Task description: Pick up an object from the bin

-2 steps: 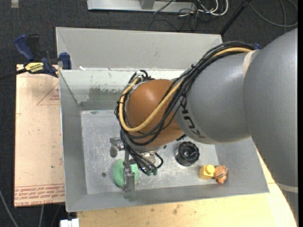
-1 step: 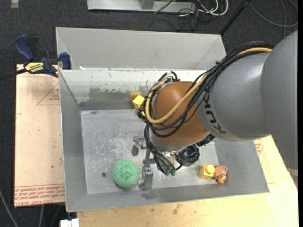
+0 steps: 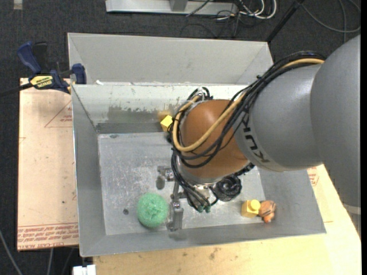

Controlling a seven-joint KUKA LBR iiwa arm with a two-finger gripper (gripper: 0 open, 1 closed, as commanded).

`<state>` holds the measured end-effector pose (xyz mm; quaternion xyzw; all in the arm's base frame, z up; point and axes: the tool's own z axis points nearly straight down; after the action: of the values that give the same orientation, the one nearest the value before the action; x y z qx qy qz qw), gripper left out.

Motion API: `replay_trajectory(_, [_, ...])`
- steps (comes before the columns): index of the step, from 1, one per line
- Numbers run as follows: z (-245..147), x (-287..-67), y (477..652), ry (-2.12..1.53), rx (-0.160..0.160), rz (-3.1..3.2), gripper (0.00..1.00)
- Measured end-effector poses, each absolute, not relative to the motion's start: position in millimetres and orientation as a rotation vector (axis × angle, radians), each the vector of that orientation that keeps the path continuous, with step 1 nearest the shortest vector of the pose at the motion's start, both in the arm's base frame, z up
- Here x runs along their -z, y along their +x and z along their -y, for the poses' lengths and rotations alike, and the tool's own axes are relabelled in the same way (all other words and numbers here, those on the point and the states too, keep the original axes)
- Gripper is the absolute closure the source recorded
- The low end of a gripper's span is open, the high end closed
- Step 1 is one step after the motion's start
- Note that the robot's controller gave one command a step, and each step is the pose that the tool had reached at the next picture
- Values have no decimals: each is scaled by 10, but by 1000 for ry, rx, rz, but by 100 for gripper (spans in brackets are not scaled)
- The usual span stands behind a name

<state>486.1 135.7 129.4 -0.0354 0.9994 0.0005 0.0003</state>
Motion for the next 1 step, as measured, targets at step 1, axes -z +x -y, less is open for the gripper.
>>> replay_trajectory(1, [-1498,-844,4862,-21,-4,-3137,0])
